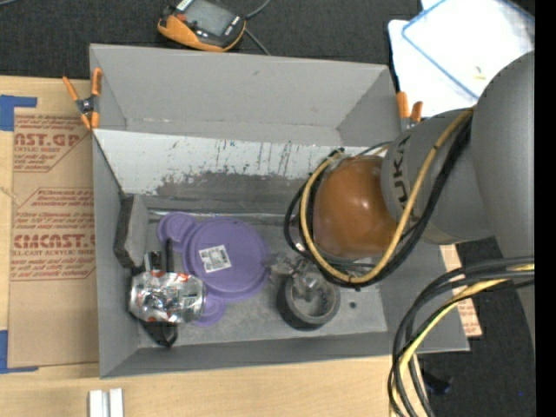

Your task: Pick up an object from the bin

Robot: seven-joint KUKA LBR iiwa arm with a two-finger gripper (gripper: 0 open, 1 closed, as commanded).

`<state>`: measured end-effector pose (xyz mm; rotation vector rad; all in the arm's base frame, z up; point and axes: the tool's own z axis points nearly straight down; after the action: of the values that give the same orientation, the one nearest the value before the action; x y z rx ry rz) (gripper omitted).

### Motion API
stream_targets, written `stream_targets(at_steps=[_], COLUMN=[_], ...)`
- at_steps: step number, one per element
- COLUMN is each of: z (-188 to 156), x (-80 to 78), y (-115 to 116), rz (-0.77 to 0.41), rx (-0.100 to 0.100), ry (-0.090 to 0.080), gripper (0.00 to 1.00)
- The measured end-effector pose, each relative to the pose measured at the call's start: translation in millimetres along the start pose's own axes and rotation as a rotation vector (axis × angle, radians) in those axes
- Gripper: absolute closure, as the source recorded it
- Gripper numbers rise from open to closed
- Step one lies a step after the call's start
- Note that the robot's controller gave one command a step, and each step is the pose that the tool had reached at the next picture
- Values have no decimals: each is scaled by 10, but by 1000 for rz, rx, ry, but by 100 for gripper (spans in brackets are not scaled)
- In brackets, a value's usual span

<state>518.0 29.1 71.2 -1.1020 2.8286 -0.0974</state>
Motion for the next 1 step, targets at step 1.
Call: stream_targets(at_steps=[1], z=[0], x=[0], y=[0], rz=[0], rx=[0], ry=[0], gripper=[100])
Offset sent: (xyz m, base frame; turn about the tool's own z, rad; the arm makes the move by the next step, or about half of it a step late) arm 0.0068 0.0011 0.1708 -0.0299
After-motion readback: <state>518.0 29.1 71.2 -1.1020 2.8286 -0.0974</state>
